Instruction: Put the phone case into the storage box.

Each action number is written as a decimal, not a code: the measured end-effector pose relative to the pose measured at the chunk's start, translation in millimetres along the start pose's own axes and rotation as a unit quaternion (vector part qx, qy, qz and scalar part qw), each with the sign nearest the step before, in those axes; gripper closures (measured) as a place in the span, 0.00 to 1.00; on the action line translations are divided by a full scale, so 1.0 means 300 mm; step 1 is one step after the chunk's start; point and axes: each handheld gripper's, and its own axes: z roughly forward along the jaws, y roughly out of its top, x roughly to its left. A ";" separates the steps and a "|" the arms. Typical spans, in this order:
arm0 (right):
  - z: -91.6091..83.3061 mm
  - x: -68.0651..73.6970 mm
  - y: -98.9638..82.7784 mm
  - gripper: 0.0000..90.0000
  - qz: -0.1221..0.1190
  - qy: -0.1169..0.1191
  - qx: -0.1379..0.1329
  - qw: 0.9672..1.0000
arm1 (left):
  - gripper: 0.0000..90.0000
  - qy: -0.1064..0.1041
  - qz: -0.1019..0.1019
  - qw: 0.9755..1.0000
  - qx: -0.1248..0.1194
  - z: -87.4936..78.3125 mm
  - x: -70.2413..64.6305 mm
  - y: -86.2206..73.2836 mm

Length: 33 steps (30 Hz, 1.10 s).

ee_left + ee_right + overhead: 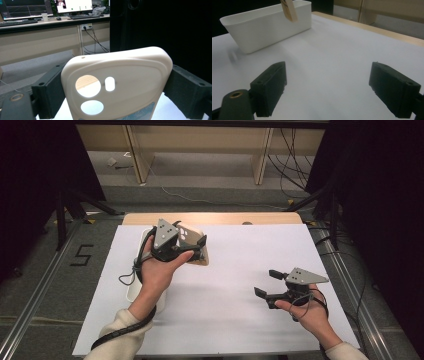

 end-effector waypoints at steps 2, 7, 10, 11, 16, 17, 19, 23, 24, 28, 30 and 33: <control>0.000 0.000 -0.001 0.18 0.000 0.001 0.002 1.000 | 0.12 0.003 -0.002 1.000 0.000 -0.002 0.003 0.000; 0.000 -0.001 -0.001 0.18 -0.001 -0.001 0.000 1.000 | 0.12 0.007 -0.003 1.000 -0.001 -0.004 0.011 0.001; 0.000 -0.001 -0.002 0.18 -0.002 0.000 0.000 1.000 | 0.12 0.010 -0.003 1.000 -0.002 -0.007 0.016 0.003; 0.000 0.000 -0.002 0.18 -0.001 0.000 0.001 1.000 | 0.12 0.010 -0.003 1.000 -0.002 -0.008 0.018 0.004; 0.000 -0.001 -0.002 0.18 -0.002 -0.002 -0.002 1.000 | 0.12 0.015 -0.003 1.000 -0.003 -0.012 0.026 0.006; 0.000 -0.002 -0.002 0.18 -0.002 -0.003 -0.001 1.000 | 0.12 0.015 -0.003 1.000 -0.003 -0.013 0.027 0.006; 0.000 -0.001 -0.002 0.18 -0.002 -0.001 -0.001 1.000 | 0.12 0.017 -0.003 1.000 -0.004 -0.014 0.030 0.007; 0.001 0.000 -0.003 0.18 -0.001 -0.001 0.001 1.000 | 0.12 0.018 0.000 1.000 -0.004 -0.015 0.034 0.008; 0.001 0.000 -0.003 0.18 -0.001 -0.001 0.001 1.000 | 0.12 0.019 0.000 1.000 -0.004 -0.015 0.035 0.008; 0.001 0.002 -0.003 0.18 -0.001 -0.001 0.002 1.000 | 0.12 0.021 -0.001 1.000 -0.004 -0.016 0.037 0.009; 0.002 0.002 -0.004 0.18 0.000 0.000 0.001 1.000 | 0.12 0.022 -0.001 1.000 -0.005 -0.017 0.038 0.009; 0.003 0.003 -0.004 0.18 0.001 0.000 0.000 1.000 | 0.12 0.024 0.000 1.000 -0.005 -0.018 0.042 0.010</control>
